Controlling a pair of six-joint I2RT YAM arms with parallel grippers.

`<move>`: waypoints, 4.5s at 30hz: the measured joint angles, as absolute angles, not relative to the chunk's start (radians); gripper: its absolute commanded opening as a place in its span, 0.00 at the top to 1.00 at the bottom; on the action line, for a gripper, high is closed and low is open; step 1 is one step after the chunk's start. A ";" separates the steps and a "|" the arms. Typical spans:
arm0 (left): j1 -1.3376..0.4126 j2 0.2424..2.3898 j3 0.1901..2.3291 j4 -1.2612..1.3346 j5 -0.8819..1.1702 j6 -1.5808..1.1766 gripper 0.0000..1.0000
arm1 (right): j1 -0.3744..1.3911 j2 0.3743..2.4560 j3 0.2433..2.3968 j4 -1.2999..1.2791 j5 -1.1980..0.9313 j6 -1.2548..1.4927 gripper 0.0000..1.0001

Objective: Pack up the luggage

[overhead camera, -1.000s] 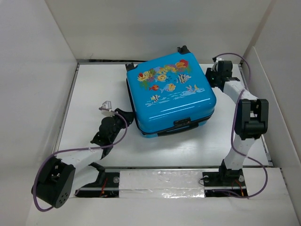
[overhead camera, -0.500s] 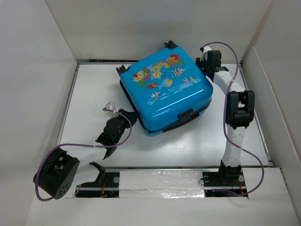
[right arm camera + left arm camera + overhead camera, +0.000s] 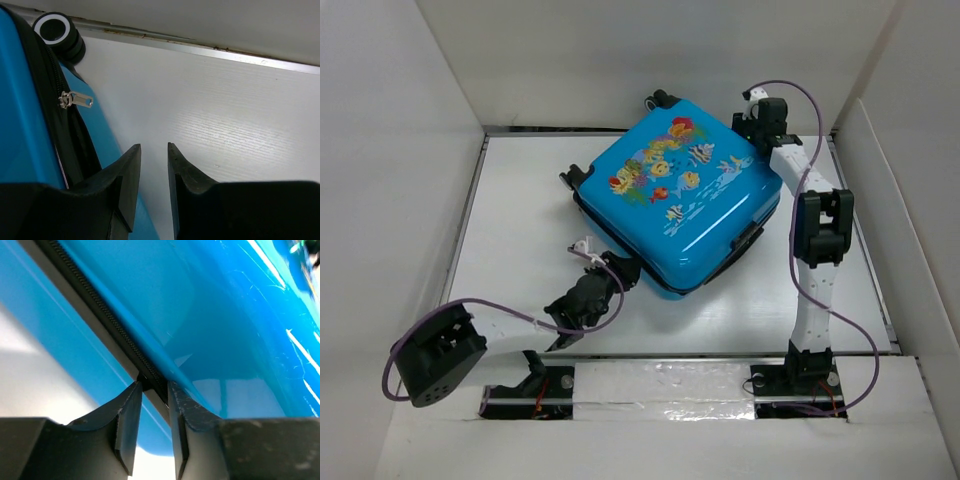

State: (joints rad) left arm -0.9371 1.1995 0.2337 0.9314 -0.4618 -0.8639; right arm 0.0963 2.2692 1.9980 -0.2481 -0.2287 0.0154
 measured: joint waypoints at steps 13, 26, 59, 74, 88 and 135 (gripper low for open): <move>-0.813 0.724 0.394 0.538 -0.667 -0.827 0.27 | 0.100 2.124 1.861 -0.231 -0.308 0.080 0.38; -0.069 1.264 0.743 0.573 -0.167 -1.056 0.08 | 0.142 1.455 1.275 0.075 -0.306 0.258 0.13; 0.057 1.714 0.794 0.894 0.280 -1.219 0.26 | 0.256 1.092 0.841 0.204 -0.347 0.292 0.14; 0.046 1.692 0.750 1.044 0.271 -1.312 0.94 | 0.386 1.014 0.764 0.162 -0.280 0.291 0.14; 0.045 1.311 0.725 0.791 0.217 -1.197 1.00 | 0.387 0.966 0.752 0.139 -0.248 0.269 0.16; -0.493 0.868 0.664 0.750 0.013 -0.738 0.70 | 0.175 1.165 0.622 0.123 -0.205 0.380 0.98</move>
State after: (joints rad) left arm -0.4927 0.8680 0.6640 0.7502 0.0132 -0.7376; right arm 0.1749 1.1652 0.6220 0.1226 -0.2054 0.3798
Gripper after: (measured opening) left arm 0.320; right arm 0.025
